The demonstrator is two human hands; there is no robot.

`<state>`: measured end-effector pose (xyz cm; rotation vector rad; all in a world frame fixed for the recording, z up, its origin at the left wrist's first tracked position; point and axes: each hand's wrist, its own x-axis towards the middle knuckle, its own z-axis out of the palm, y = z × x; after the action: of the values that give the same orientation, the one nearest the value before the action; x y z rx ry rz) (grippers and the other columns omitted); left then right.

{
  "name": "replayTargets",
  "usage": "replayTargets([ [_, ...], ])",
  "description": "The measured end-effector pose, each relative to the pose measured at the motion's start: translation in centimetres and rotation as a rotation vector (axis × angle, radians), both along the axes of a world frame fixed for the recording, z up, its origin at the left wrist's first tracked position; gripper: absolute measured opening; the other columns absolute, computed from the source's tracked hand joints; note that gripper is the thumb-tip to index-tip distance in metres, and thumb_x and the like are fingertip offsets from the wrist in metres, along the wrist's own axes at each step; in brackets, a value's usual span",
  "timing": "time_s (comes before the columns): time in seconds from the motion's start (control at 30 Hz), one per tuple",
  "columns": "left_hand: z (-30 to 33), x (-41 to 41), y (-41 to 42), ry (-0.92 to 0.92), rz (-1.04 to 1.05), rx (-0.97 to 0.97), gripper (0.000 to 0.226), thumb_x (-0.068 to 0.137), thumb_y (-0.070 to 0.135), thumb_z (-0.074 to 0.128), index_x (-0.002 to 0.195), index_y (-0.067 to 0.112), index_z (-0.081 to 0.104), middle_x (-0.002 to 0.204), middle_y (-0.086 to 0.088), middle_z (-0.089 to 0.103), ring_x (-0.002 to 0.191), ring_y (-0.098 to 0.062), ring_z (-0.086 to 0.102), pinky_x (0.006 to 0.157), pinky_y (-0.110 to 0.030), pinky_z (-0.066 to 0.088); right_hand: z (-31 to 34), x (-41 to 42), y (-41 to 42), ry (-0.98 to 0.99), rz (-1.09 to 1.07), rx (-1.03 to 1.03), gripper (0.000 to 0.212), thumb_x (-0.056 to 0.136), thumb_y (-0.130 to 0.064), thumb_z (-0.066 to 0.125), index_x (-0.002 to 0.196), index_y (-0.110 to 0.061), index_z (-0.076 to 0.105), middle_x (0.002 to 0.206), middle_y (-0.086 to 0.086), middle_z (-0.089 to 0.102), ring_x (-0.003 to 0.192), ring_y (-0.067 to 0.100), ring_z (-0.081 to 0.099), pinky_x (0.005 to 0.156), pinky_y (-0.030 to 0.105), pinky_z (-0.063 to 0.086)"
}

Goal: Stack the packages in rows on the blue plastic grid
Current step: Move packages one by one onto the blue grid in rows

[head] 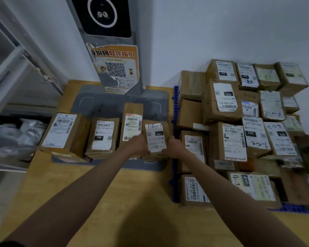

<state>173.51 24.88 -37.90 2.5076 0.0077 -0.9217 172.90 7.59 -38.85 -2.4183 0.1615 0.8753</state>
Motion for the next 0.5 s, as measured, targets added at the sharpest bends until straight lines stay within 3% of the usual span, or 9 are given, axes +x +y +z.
replayTargets([
  [0.13,-0.5,0.0,-0.3,-0.008,0.099,-0.06,0.056,0.076,0.021,0.08,0.122,0.007,0.05,0.114,-0.009,0.061,0.085,-0.015,0.054,0.052,-0.015,0.037,-0.7,0.1,0.6,0.016,-0.061,0.002,0.074,0.087,-0.03,0.07,0.142,-0.001,0.029,0.138,0.016,0.05,0.122,0.032,0.055,0.087,0.031,0.048],
  [0.27,-0.8,-0.4,-0.6,-0.014,0.174,-0.125,0.062,0.07,0.015,0.084,0.122,0.006,0.051,0.121,-0.012,0.061,0.108,-0.024,0.06,0.064,-0.019,0.046,-0.8,-0.2,0.8,-0.003,-0.082,-0.013,0.078,0.082,-0.025,0.076,0.143,-0.003,0.033,0.143,0.016,0.043,0.127,0.032,0.051,0.103,0.04,0.047],
  [0.37,-0.8,-0.7,-0.7,0.0,0.182,-0.176,0.062,0.07,0.014,0.084,0.122,0.007,0.052,0.121,-0.01,0.061,0.106,-0.023,0.061,0.064,-0.02,0.05,-0.9,-0.5,0.6,-0.003,-0.101,-0.051,0.083,0.082,-0.025,0.076,0.145,-0.002,0.028,0.144,0.016,0.038,0.129,0.032,0.047,0.104,0.04,0.046],
  [0.5,-0.8,-1.0,-0.8,-0.012,0.142,-0.205,0.062,0.071,0.014,0.083,0.126,0.007,0.054,0.125,-0.013,0.061,0.109,-0.026,0.06,0.084,-0.034,0.056,-0.8,-0.7,0.5,-0.014,-0.107,-0.041,0.08,0.081,-0.025,0.076,0.144,-0.003,0.031,0.143,0.016,0.04,0.128,0.031,0.047,0.104,0.04,0.046],
])
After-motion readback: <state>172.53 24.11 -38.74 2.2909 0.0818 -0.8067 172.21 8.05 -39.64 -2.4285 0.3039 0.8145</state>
